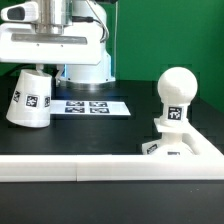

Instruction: Assemble lamp

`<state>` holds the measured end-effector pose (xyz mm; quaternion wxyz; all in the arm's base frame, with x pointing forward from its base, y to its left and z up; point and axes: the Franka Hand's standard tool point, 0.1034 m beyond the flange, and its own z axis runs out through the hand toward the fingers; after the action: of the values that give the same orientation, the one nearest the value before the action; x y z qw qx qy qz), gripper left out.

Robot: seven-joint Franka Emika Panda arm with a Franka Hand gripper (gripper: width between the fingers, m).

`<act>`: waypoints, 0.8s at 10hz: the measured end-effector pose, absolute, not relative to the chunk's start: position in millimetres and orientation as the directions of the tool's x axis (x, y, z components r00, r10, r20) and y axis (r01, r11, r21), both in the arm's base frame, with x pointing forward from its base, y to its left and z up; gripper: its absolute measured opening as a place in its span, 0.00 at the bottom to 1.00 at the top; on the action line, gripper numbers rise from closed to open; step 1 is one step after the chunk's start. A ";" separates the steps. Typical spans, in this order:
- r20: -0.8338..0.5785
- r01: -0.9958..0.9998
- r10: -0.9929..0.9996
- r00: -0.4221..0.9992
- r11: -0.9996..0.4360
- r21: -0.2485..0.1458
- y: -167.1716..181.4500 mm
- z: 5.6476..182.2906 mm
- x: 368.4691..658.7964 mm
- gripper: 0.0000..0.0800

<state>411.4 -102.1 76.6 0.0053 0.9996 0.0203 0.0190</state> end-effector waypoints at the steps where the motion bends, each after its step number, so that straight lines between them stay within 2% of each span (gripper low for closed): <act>1: 0.014 -0.016 -0.017 1.000 -1.000 -0.019 -81.6 84.0 413.1 0.05; 5: 0.003 -0.095 -0.096 0.995 -0.992 -0.084 -24.7 133.4 463.2 0.06; 8: -0.006 -0.193 -0.194 0.981 -0.976 -0.103 3.0 168.1 516.8 0.06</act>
Offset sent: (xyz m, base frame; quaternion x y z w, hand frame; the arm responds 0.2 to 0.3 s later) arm 0.0447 0.0554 0.0501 0.0615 -0.0192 0.0744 0.9951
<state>516.8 3.0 168.1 -0.0518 0.9939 -0.0974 0.0019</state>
